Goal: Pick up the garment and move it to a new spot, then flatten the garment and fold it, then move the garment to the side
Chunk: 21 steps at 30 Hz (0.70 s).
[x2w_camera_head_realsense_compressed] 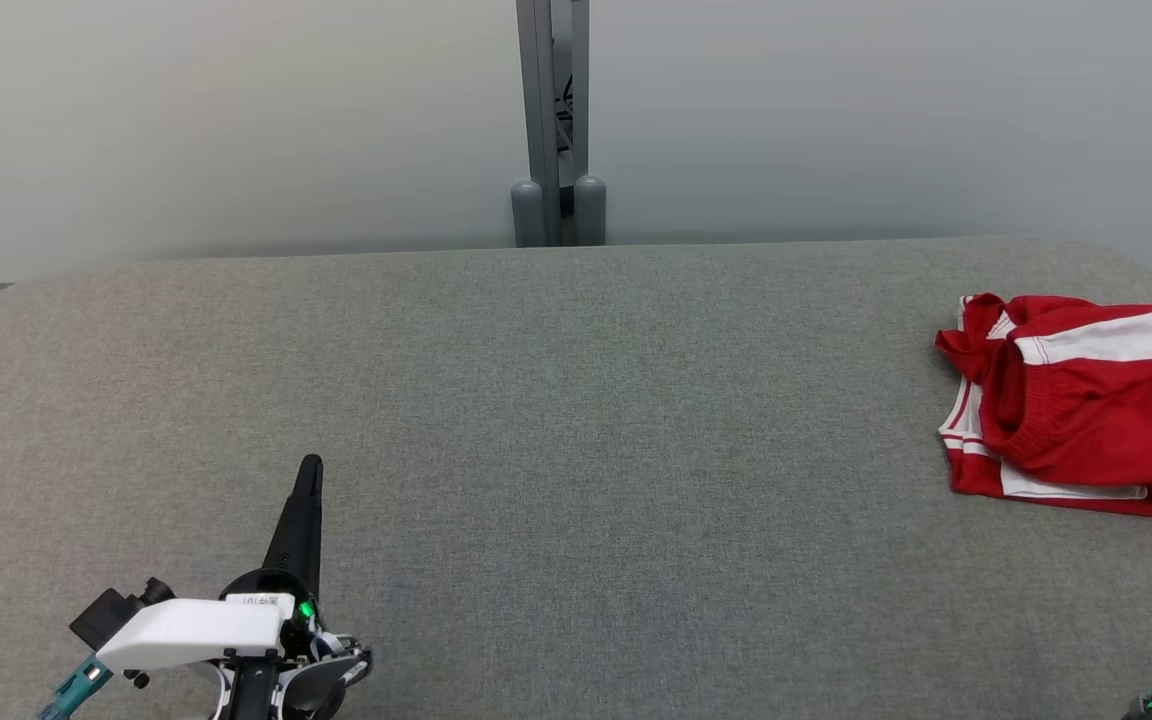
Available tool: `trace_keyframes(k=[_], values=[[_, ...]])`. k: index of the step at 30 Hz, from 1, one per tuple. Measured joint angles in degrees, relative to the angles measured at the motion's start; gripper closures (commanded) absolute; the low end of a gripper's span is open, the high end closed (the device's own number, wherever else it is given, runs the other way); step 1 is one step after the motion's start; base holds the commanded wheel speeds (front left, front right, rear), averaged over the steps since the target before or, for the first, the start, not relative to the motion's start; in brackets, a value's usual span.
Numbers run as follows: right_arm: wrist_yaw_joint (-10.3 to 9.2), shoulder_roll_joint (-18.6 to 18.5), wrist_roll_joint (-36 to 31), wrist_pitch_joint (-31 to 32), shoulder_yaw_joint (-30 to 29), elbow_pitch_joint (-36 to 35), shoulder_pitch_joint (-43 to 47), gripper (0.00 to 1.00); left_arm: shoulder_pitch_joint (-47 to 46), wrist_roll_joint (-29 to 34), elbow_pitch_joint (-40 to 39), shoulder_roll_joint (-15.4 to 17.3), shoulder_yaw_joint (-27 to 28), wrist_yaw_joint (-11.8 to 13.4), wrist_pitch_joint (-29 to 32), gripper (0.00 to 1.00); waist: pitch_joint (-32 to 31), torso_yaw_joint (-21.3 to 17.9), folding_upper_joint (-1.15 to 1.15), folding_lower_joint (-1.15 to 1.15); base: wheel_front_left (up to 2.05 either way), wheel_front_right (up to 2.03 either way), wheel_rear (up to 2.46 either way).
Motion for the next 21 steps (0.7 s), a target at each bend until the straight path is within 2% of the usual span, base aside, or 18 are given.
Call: trace_keyframes(k=[21], values=[[0.0,0.0,0.0,0.0,0.0,0.0,0.0,1.0,0.0,0.0,0.0,0.0,0.0,0.0,0.0,1.0,0.0,0.0,0.0,0.0,0.0,0.0,0.0]])
